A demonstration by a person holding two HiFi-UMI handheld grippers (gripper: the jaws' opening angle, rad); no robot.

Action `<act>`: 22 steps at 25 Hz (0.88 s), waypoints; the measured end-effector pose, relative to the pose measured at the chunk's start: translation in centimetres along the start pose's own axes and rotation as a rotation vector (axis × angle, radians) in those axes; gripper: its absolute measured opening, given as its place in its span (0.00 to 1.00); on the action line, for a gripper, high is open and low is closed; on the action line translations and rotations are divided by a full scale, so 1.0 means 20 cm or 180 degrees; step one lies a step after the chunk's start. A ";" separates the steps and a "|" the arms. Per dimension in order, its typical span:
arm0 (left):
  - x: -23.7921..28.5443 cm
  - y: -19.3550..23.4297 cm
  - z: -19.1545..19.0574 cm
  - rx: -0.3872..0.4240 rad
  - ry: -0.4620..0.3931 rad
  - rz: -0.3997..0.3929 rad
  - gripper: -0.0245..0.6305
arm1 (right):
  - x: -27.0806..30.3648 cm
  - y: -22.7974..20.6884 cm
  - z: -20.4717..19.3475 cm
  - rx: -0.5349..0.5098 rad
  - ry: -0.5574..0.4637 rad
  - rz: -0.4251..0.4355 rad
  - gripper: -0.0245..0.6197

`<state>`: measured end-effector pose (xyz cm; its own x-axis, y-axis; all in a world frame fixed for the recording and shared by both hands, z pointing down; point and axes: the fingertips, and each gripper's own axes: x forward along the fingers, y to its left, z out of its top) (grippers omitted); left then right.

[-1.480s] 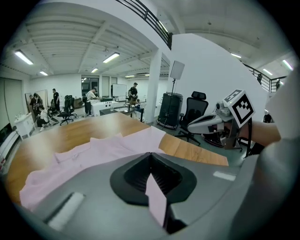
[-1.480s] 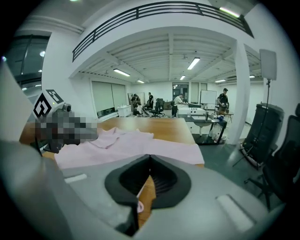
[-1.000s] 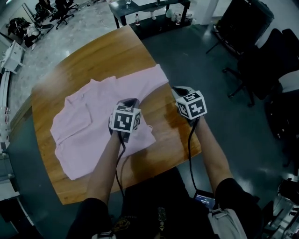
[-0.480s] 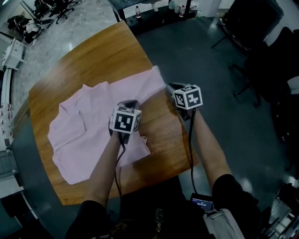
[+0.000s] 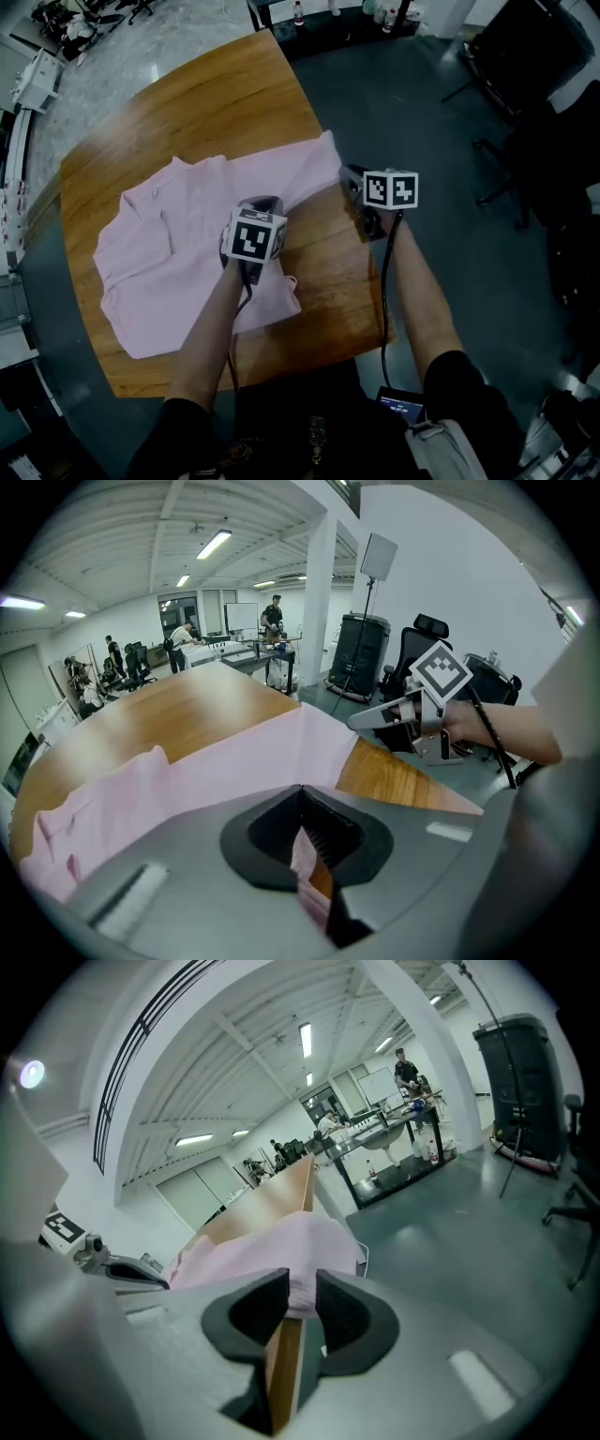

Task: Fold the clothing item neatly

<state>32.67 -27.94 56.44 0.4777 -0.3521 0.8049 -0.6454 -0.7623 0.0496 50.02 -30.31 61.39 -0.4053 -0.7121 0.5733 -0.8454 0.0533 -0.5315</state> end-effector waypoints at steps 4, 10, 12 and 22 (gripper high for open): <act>0.01 -0.02 -0.01 -0.0018 0.0005 -0.0021 0.05 | -0.02 0.05 -0.04 -0.0072 0.0164 0.0166 0.04; -0.06 0.04 -0.04 -0.0086 -0.0052 0.0050 0.05 | -0.12 0.16 0.01 -0.0250 0.0046 0.0237 0.04; -0.11 0.07 -0.05 -0.0118 -0.0098 0.0083 0.05 | -0.15 0.17 0.02 -0.0296 0.0033 0.0177 0.04; -0.22 0.15 -0.09 -0.0207 -0.0203 0.0154 0.05 | -0.06 0.08 0.00 -0.0168 0.0088 -0.0252 0.23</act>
<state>27.61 -27.64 54.07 0.4807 -0.4231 0.7680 -0.7050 -0.7073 0.0516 49.19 -29.39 59.86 -0.3454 -0.6960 0.6295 -0.8920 0.0350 -0.4507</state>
